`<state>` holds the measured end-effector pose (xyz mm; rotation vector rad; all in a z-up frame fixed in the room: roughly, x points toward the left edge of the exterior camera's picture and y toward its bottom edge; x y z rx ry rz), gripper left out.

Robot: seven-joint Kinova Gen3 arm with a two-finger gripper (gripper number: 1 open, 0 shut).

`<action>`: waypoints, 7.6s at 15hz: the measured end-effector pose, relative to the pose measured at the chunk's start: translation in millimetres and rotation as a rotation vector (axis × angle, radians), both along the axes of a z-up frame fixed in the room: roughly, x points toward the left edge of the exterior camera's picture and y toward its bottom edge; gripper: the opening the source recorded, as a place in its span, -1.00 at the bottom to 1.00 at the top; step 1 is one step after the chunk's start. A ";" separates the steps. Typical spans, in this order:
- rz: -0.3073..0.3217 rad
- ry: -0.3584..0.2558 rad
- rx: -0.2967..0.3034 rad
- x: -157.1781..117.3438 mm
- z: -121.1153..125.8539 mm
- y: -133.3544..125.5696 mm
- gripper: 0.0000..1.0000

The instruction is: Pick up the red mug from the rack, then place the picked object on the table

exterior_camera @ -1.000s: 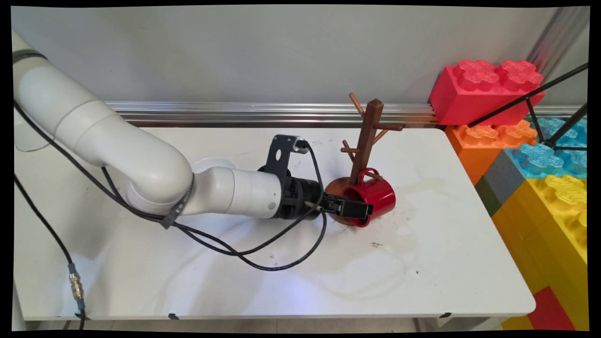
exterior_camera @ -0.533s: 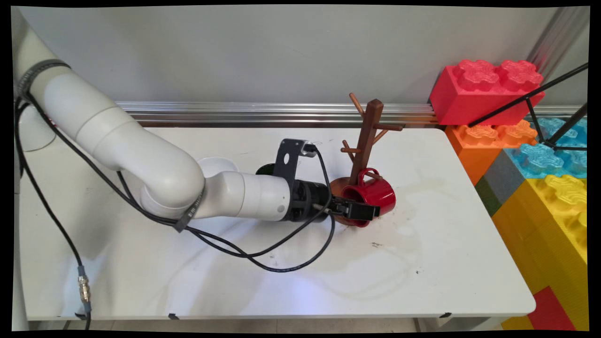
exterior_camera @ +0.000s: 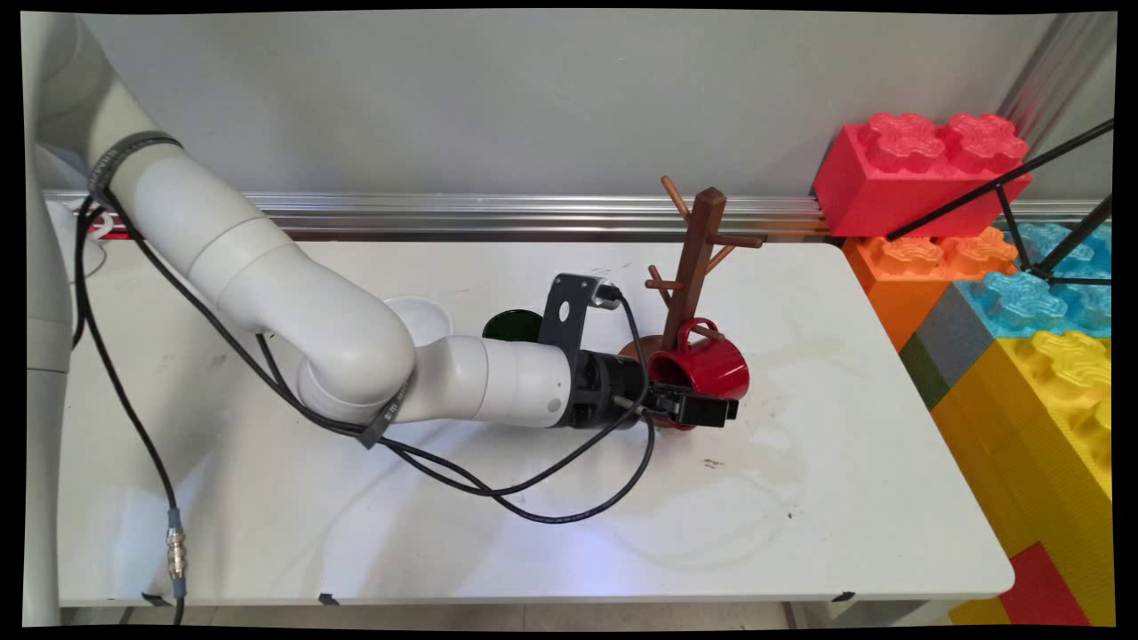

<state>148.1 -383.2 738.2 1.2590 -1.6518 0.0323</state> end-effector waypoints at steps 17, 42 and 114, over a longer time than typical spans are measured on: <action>0.000 0.003 -0.022 -17.7 -9.4 -11.3 -1.00; 0.009 -0.004 0.007 -15.1 -6.5 -5.3 -1.00; -0.574 -0.534 -0.044 67.5 184.7 31.8 -1.00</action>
